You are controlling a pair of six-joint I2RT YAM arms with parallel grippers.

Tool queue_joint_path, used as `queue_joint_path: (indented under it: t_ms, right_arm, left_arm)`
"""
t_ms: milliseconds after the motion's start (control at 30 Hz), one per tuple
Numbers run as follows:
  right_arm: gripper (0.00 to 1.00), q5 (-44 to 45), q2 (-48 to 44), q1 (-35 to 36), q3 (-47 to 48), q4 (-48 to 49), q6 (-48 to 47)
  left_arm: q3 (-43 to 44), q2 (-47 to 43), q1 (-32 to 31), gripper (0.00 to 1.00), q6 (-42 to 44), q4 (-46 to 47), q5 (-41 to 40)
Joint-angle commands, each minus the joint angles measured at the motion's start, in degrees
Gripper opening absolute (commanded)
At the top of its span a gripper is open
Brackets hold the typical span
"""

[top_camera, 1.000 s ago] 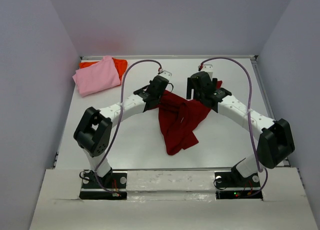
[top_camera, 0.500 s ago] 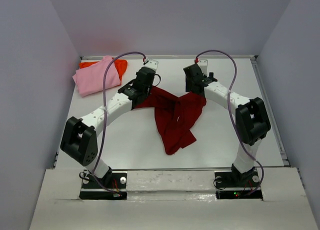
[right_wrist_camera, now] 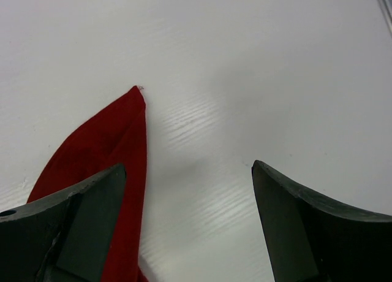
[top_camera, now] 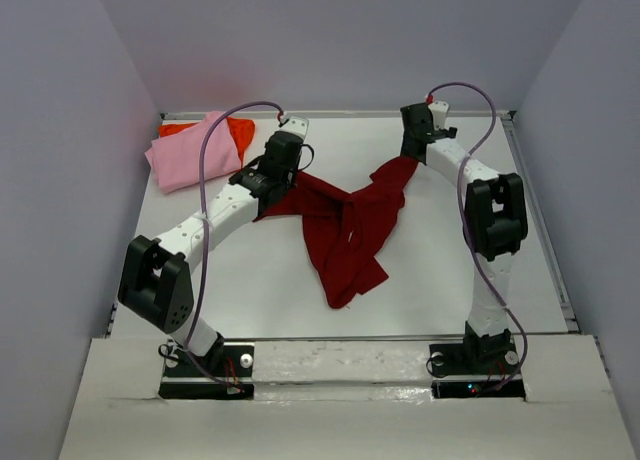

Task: Fold and stack the t-shirts
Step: Flatten out the crumpled T-shirt at the center of the board.

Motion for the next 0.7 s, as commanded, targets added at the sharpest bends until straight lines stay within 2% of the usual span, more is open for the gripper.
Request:
queue_joint_path:
  t_ms: [0, 133, 267, 667]
  right_arm:
    - [0.89, -6.0, 4.9, 0.9, 6.8, -0.1, -0.9]
    - [0.88, -12.5, 8.2, 0.9, 9.5, -0.6, -1.8]
    - [0.87, -15.0, 9.4, 0.9, 10.7, -0.7, -1.9]
    - [0.88, -6.4, 10.9, -1.4, 10.2, -4.0, -2.2]
  left_arm:
    - [0.6, -2.5, 0.2, 0.00, 0.0, 0.3, 0.9]
    - [0.9, -2.2, 0.2, 0.00, 0.0, 0.4, 2.3]
    - [0.9, -2.3, 0.2, 0.00, 0.0, 0.4, 3.4]
    - [0.5, -2.5, 0.2, 0.00, 0.0, 0.6, 4.2]
